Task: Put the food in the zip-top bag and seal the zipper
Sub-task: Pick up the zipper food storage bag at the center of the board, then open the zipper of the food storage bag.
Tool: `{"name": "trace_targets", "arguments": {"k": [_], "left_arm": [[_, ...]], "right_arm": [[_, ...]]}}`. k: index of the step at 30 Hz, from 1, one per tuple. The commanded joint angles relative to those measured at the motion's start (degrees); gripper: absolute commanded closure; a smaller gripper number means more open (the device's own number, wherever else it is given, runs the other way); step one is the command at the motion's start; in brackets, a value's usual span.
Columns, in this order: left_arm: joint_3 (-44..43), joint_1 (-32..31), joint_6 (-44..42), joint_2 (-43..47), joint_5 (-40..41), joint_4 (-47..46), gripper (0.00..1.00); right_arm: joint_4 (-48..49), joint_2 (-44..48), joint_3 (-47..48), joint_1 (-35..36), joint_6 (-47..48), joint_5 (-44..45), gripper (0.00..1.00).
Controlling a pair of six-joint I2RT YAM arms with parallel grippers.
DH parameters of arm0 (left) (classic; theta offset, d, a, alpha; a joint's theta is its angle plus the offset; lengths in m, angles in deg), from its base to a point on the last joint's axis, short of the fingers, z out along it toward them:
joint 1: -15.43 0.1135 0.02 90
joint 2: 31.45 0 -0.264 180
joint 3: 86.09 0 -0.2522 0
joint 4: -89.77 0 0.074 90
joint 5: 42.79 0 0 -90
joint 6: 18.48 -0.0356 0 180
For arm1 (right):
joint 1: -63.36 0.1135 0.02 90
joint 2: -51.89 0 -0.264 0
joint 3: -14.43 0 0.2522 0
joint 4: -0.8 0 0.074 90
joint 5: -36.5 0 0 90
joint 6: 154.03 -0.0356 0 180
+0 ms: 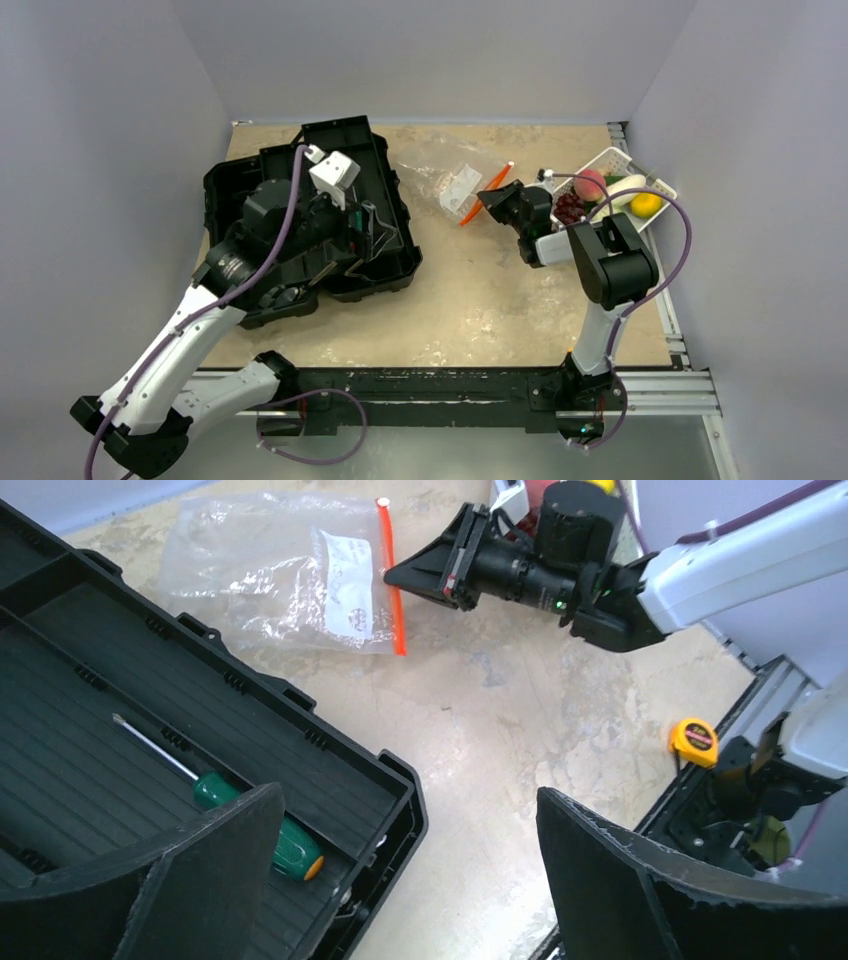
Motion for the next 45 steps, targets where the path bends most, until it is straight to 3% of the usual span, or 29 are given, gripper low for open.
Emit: {"name": "trace_targets", "arguments": {"k": [1,5,9,13,16,23,28,32,38,45], "left_arm": [[-4.0,-0.7,3.6,4.8,-1.0,6.0,0.02],[-3.8,-1.0,5.8,6.7,-0.1,10.9,0.01],[-1.9,-1.7,12.2,6.5,-1.8,9.0,0.04],[-10.6,-4.5,14.2,2.1,2.1,17.9,0.08],[-18.5,-7.2,13.0,-0.6,5.5,23.6,0.09],[-23.6,-8.4,13.4,-9.3,-0.9,25.5,0.09],[-30.2,-9.5,9.0,-15.1,-0.8,23.1,0.03],[-33.1,-9.5,6.9,-19.4,-0.1,19.2,0.0],[-36.8,-9.8,7.1,-26.0,-4.5,18.5,0.0],[-26.0,-10.2,7.5,-22.4,-5.9,10.0,0.04]], "right_arm": [[5.5,2.2,-0.6,-0.6,0.4,-1.8,0.99],[3.7,4.4,-0.8,-1.0,2.5,-4.3,1.0],[-2.0,8.4,-1.3,-1.0,6.2,-7.7,1.0],[-19.9,16.6,0.8,-0.4,16.0,-9.7,1.0],[-37.4,24.3,2.9,-0.3,23.9,-6.0,1.0],[-66.0,41.9,8.6,1.3,35.4,1.6,1.0],[-80.5,46.9,14.0,4.9,41.7,4.7,1.0],[-85.9,52.9,16.1,9.8,44.0,5.5,1.0],[-92.6,56.5,22.9,11.9,46.1,-7.5,1.0],[-89.8,55.4,20.9,12.8,47.4,-21.8,1.0]]}}
